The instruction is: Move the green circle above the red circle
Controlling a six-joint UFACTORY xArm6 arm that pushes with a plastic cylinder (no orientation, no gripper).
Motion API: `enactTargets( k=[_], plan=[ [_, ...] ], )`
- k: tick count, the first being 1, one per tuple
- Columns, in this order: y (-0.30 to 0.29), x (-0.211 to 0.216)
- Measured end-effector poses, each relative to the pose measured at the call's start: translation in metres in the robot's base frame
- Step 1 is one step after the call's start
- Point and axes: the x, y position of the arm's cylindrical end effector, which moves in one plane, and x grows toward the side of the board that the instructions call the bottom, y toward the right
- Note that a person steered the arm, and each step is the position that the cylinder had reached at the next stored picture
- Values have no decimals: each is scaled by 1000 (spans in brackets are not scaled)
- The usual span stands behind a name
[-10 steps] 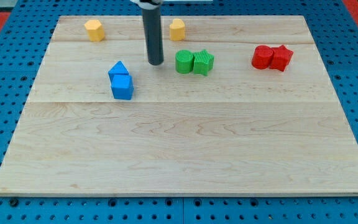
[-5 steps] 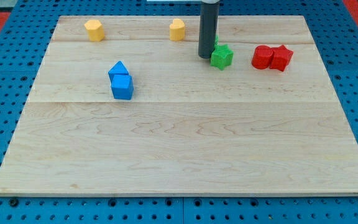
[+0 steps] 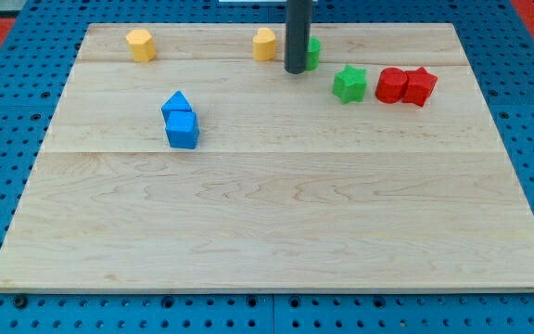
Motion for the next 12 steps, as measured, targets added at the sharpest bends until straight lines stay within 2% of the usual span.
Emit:
enactTargets(
  k=[1,2,3,4,5,6,7,8,10,11,12],
  plan=[
    [12,-25],
    [66,-53],
    [110,-50],
    [57,-54],
    [39,-81],
    [66,-95],
    [107,-96],
    [123,-87],
    [127,-30],
    [220,-32],
    [289,-73]
  ],
)
